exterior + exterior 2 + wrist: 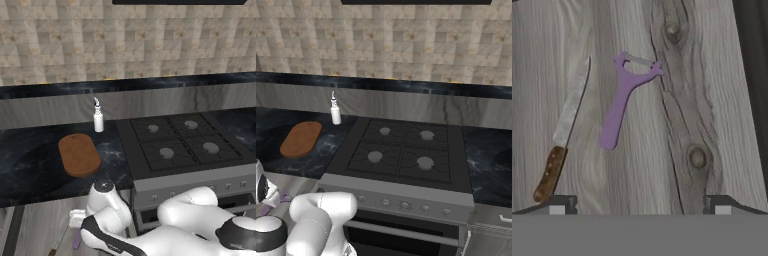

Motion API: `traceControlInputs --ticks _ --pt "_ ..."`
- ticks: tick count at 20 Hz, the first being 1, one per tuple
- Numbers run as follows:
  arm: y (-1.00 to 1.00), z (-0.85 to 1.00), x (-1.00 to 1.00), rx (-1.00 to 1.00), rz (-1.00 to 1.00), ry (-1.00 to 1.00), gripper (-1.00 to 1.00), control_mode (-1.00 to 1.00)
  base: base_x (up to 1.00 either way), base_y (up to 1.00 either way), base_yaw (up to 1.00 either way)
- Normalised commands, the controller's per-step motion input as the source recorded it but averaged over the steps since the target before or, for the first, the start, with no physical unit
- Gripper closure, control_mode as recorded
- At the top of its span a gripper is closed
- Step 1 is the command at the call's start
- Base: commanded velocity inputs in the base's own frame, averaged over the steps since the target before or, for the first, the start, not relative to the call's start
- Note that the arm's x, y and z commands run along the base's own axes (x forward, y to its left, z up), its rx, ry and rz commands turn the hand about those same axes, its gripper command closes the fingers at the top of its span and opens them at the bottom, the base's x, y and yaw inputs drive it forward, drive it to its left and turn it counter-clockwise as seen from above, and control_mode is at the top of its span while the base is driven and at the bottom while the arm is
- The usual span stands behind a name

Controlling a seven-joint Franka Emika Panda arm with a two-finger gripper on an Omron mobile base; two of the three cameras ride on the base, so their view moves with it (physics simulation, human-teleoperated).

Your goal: Open the drawer on the left and place the cutting tools on the cutting board.

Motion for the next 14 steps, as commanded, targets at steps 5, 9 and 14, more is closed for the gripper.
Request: traceControlInputs --ticks 5,9,14 --pt "0.13 0.00 0.17 -0.01 0.00 0.00 -1.00 -1.00 0.00 0.00 0.00" --pt "0.19 -0.04 0.00 -0.01 0.00 0.00 -1.00 -1.00 0.00 0.00 0.00" --pt "0.18 -0.23 0.00 0.00 0.00 0.00 -1.00 -1.00 0.00 0.00 0.00"
